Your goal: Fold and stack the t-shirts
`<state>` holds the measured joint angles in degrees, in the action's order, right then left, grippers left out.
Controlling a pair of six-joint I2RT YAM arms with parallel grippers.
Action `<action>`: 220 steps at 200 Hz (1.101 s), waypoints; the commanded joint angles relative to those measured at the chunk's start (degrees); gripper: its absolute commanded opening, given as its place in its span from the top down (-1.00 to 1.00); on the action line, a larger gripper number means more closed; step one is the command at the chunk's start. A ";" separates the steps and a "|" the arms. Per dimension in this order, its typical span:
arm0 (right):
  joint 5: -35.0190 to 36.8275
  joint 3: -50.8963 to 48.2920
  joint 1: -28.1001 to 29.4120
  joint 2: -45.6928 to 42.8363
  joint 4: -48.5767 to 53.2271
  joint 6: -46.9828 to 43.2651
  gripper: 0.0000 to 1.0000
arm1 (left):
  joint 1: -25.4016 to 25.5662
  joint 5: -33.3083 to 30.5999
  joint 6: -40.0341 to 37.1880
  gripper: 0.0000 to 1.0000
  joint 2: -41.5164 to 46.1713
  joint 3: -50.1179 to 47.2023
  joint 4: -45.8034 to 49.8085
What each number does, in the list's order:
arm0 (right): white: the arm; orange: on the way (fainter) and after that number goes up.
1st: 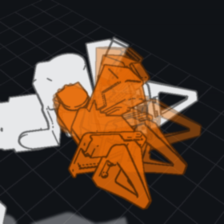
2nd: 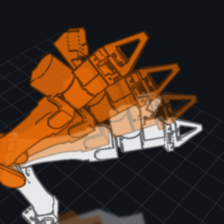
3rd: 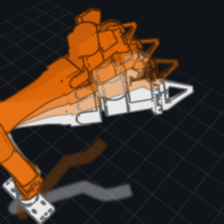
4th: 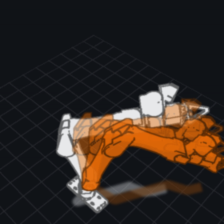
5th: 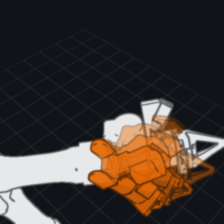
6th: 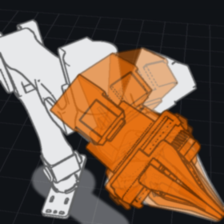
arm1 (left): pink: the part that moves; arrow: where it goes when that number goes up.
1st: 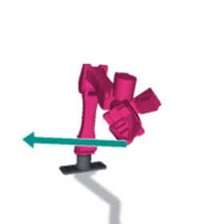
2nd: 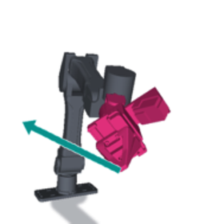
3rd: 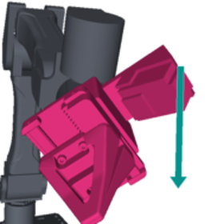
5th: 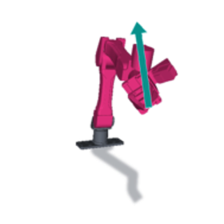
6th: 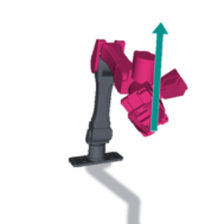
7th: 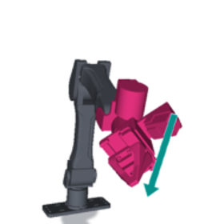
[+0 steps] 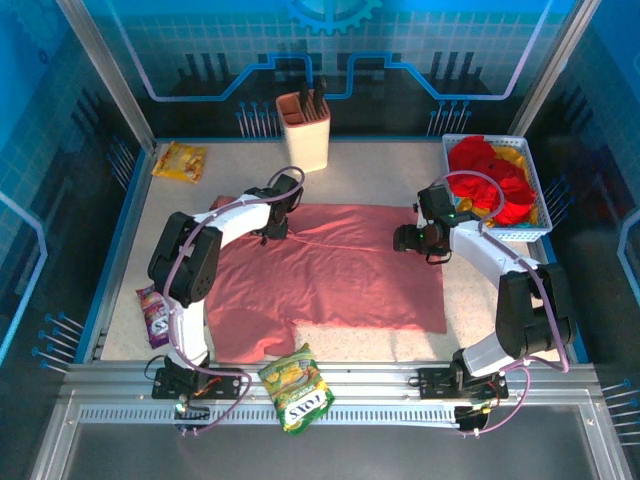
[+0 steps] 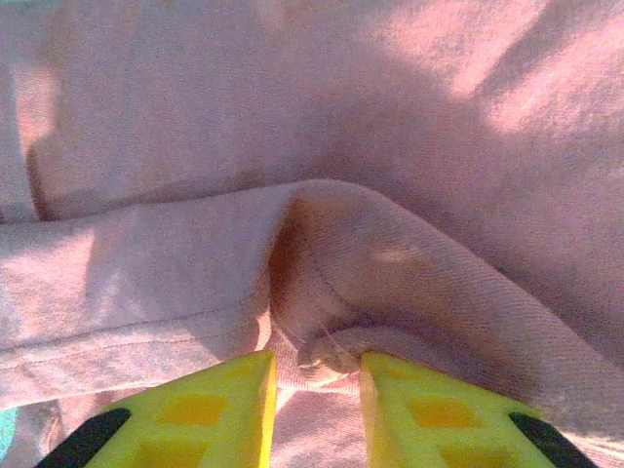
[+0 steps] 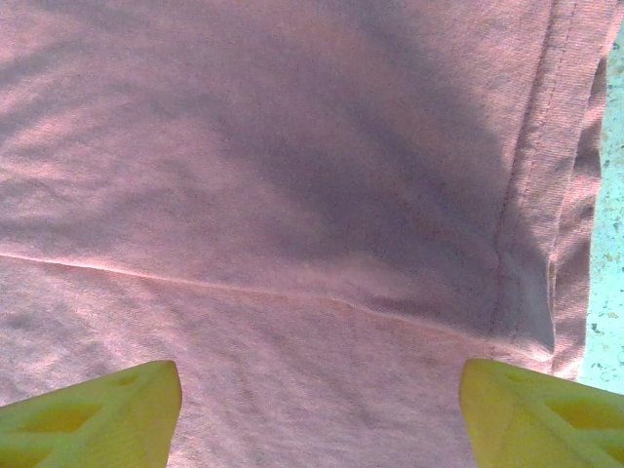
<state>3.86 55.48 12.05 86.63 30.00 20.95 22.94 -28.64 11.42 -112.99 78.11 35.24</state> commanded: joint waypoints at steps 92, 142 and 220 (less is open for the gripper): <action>0.15 -0.08 0.56 0.25 0.59 -0.91 -0.51 | -0.70 3.95 -0.54 0.36 -1.44 1.37 -0.34; 0.34 -0.20 0.42 0.12 0.68 -0.91 -0.51 | -1.13 3.56 -0.26 0.61 -1.71 1.83 0.12; 0.27 -0.13 0.39 -0.23 1.02 -0.91 -0.51 | 2.19 -0.60 4.56 1.00 3.50 3.92 16.01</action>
<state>4.03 55.48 12.05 86.63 30.00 20.71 23.22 -27.33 12.69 -113.30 80.25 41.67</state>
